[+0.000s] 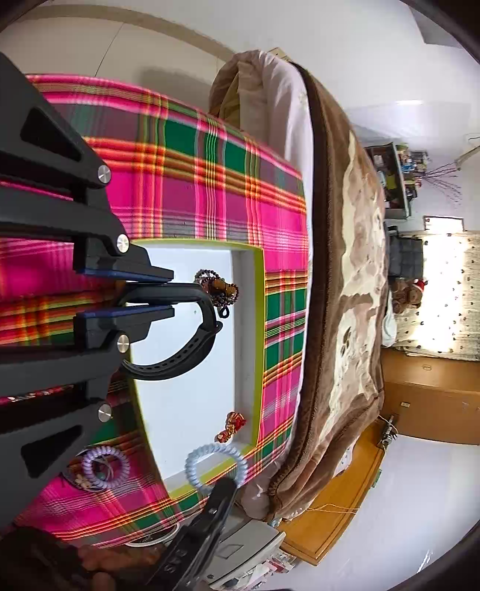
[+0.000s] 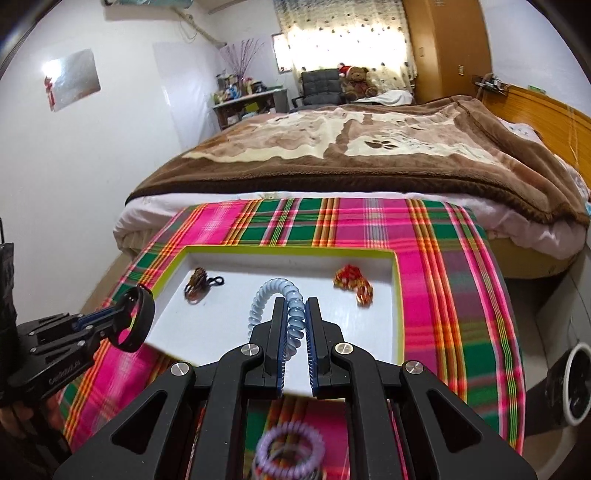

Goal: Organize jewelry
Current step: 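Lower the strap and blue coil tie into the box and open both tools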

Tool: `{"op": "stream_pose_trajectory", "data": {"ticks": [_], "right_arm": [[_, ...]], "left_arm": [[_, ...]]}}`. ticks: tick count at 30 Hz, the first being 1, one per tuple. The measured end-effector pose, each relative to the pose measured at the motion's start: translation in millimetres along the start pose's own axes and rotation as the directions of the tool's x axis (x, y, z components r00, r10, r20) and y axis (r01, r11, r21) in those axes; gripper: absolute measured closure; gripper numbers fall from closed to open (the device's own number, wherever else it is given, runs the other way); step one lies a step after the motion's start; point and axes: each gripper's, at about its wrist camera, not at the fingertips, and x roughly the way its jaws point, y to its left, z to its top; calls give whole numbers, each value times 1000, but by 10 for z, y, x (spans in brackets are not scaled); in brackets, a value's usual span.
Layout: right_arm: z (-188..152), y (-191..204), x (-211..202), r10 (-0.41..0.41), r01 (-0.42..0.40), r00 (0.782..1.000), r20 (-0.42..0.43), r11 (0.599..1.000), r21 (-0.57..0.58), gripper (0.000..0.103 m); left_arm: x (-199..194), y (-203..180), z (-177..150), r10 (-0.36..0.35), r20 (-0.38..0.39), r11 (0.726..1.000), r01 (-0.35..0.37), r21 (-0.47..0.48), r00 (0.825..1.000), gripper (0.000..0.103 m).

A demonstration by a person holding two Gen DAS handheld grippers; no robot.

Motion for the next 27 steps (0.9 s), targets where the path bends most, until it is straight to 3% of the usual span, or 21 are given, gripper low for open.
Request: {"op": "stream_pose_trajectory", "data": {"ticks": [13, 27], "right_arm": [[196, -64, 731, 4, -7, 992, -126, 1000, -24, 93], [209, -67, 1031, -63, 50, 982, -176, 996, -78, 93]], "left_arm": [[469, -31, 98, 9, -65, 1000, -9, 10, 998, 90], [666, -2, 122, 25, -94, 1000, -26, -8, 995, 90]]}}
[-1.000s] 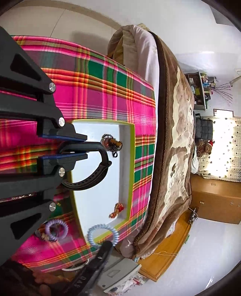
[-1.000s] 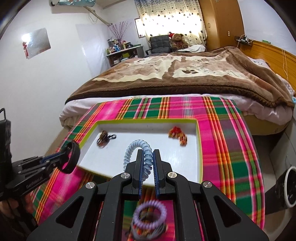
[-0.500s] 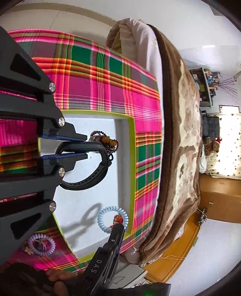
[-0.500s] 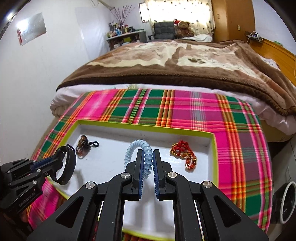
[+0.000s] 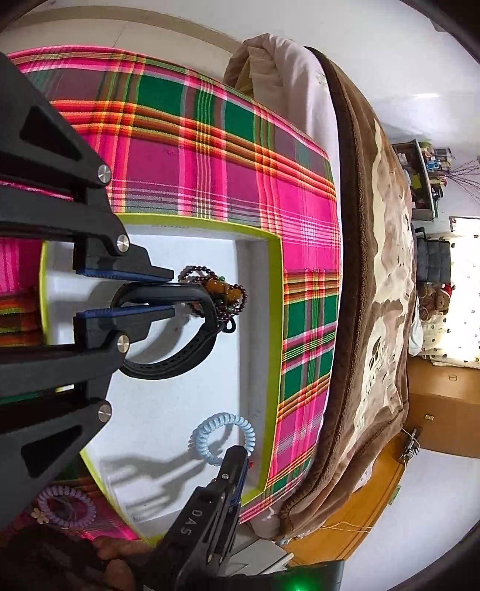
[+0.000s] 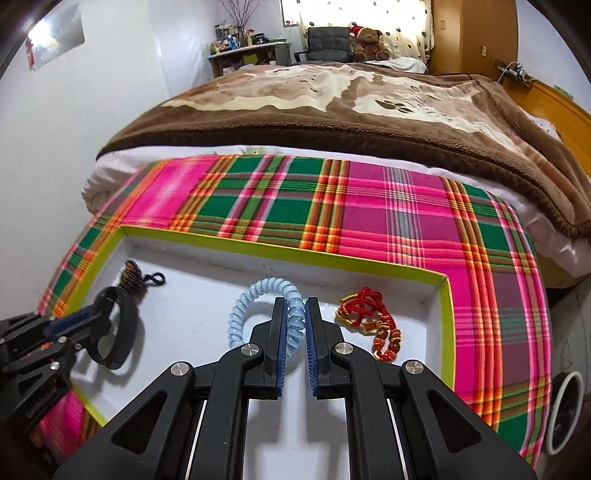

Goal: Organize jewelry
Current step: 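Lower the strap and blue coil tie into the box and open both tools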

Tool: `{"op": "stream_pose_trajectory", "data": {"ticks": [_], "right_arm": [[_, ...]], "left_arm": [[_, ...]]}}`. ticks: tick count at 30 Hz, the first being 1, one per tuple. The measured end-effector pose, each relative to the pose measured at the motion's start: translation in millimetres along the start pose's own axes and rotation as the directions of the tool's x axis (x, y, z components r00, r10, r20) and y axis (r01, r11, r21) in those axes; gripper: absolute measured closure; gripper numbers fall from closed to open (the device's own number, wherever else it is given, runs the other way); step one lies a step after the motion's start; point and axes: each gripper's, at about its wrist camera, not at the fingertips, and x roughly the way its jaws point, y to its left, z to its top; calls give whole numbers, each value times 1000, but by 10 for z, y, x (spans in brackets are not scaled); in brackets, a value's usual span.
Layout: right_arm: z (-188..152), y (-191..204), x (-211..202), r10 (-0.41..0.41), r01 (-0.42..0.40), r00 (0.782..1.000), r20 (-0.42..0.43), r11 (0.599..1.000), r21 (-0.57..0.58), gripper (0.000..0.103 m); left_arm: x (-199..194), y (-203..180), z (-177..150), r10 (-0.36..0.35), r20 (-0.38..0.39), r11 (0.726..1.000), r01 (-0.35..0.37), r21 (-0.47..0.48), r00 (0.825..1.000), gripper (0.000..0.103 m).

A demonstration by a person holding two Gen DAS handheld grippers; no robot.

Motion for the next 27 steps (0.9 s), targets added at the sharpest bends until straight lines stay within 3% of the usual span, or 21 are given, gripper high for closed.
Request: {"op": "stream_pose_trajectory", "data": {"ticks": [11, 13, 15, 21, 23, 25, 27], "right_arm": [[-23, 9, 74, -23, 22, 1000, -16, 1000, -22, 93], [-26, 19, 66, -28, 28, 1000, -11, 999, -25, 93], [-19, 28, 64, -26, 25, 1000, -8, 999, -25, 93], [-33, 42, 36, -30, 30, 1000, 3, 999, -19, 87], [-32, 51, 22, -33, 33, 999, 8, 999, -18, 82], [-27, 51, 2, -32, 32, 999, 13, 999, -13, 65], [-25, 52, -28, -24, 24, 999, 21, 1000, -7, 64]], "left_arm": [[48, 40, 8, -10, -14, 1000, 10, -21, 1000, 89], [43, 36, 5, 1, -14, 1000, -1, -19, 1000, 85], [33, 34, 4, 1, -9, 1000, -1, -19, 1000, 74], [3, 52, 0, -3, -7, 1000, 3, -31, 1000, 70], [-23, 47, -1, 2, -1, 1000, -2, -29, 1000, 68], [-53, 50, -2, 3, 4, 999, -3, -33, 1000, 67], [-81, 46, -6, 5, 9, 999, -5, -34, 1000, 65]]}}
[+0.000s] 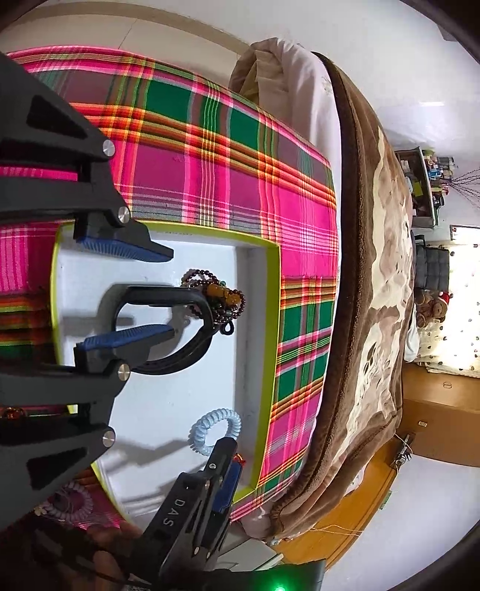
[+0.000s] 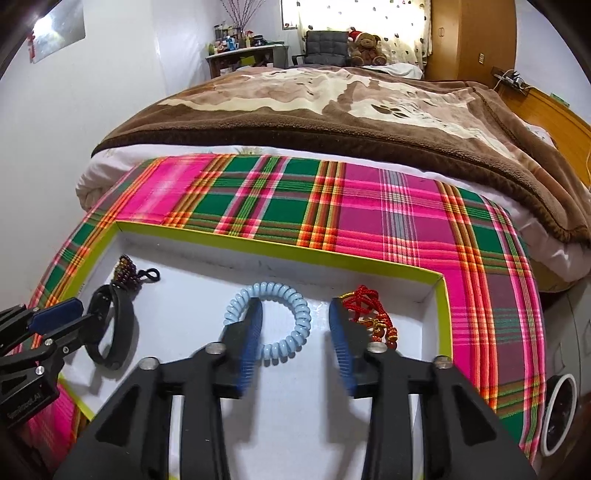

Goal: Organize jewelry
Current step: 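Lower the strap and blue coil tie into the box and open both tools, then grasp the lavender coil tie with the right tool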

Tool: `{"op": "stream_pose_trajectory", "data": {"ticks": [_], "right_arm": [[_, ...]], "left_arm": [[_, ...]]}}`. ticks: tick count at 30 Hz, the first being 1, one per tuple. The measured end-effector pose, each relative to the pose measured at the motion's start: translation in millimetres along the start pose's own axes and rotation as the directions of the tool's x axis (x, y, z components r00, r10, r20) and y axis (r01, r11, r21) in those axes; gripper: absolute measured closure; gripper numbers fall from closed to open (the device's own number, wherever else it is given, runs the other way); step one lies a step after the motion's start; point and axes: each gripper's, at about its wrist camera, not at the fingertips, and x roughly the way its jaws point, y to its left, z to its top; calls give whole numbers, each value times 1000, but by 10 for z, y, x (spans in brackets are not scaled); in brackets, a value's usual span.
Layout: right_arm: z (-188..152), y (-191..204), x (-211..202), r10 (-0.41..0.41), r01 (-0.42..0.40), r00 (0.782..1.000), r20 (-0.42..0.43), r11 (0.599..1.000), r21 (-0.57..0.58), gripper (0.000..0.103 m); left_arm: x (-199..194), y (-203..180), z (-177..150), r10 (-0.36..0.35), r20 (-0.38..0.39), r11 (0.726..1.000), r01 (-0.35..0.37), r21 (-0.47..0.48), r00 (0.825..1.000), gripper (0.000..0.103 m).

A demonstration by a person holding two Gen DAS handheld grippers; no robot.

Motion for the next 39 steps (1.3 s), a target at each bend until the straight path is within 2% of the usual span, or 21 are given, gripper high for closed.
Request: {"op": "stream_pose_trajectory", "data": {"ticks": [11, 22, 34, 39], "right_arm": [[-65, 56, -297, 22, -22, 999, 47, 1000, 12, 64], [-364, -11, -751, 41, -45, 994, 98, 998, 35, 64], [-902, -234, -927, 39, -42, 999, 35, 996, 80, 64], [-1049, -286, -893, 89, -89, 996, 8, 990, 109, 64]], "left_arm": [[-233, -18, -71, -21, 20, 1000, 21, -3, 1000, 59], [-550, -60, -296, -109, 50, 994, 110, -15, 993, 54], [-679, -57, -654, -160, 28, 986, 161, -34, 987, 53], [-730, -53, -740, -159, 25, 987, 160, -33, 987, 53]]}}
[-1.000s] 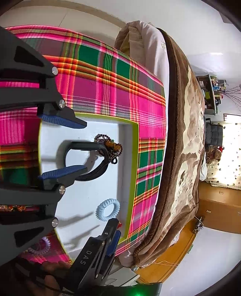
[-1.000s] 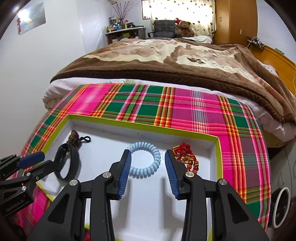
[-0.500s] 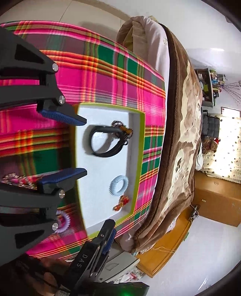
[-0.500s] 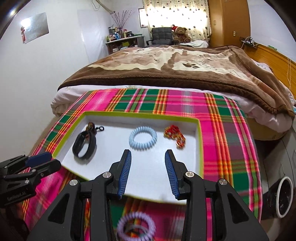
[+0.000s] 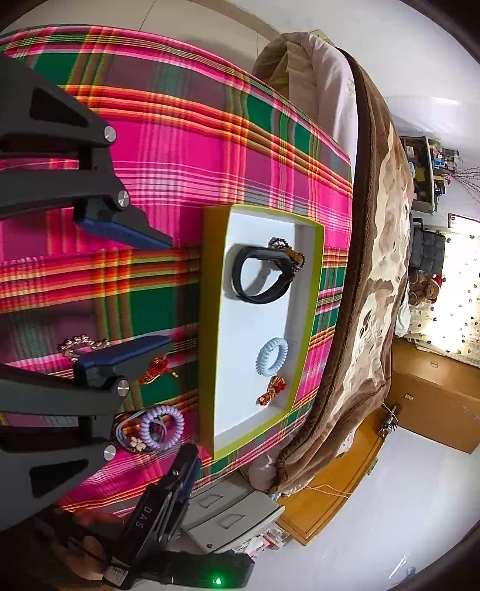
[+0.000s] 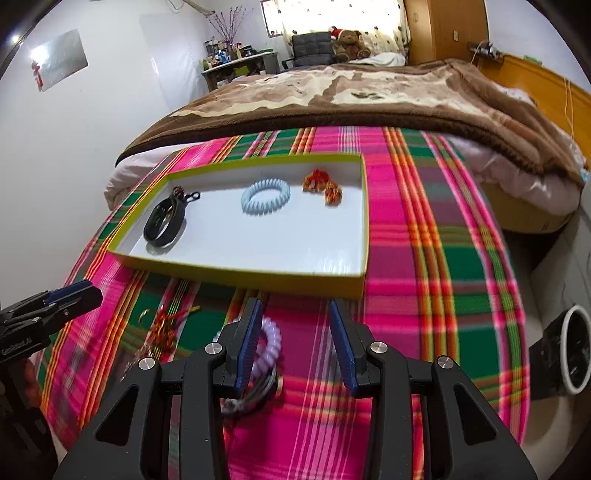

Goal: Organize jewelry
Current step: 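Grasp the lavender coil tie with the right tool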

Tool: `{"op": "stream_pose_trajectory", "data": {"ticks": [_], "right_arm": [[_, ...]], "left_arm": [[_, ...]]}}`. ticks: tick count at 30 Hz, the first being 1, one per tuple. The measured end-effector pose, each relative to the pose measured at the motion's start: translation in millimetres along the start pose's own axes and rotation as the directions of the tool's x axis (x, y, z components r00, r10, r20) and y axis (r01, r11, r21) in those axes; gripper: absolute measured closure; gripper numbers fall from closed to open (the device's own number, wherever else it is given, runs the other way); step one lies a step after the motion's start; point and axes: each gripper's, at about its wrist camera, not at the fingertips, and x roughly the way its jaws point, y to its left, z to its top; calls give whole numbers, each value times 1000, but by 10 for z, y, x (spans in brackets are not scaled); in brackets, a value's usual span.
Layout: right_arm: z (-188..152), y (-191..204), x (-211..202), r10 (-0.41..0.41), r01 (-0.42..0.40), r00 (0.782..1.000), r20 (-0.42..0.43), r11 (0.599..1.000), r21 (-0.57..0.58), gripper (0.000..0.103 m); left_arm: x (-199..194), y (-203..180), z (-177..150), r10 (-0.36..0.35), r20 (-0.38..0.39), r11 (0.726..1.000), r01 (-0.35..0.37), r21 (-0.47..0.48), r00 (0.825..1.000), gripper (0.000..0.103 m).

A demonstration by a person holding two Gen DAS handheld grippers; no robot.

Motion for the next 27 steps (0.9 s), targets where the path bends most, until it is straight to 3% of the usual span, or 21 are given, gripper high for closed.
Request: {"op": "stream_pose_trajectory", "data": {"ticks": [11, 17, 20, 27], "right_arm": [[-97, 89, 151, 49, -50, 996, -77, 999, -15, 64], [-128, 87, 163, 59, -60, 996, -72, 998, -10, 64], [-133, 90, 168, 60, -61, 996, -70, 998, -12, 85], [-151, 91, 118, 68, -69, 996, -50, 998, -11, 93]], "left_arm": [[-48, -20, -172, 17, -18, 1000, -17, 6, 1000, 53], [-34, -28, -213, 13, -32, 1000, -13, -3, 999, 53], [-38, -38, -239, 10, -36, 1000, -10, -4, 999, 53], [-49, -60, -277, -16, -39, 1000, 16, -8, 999, 53]]}}
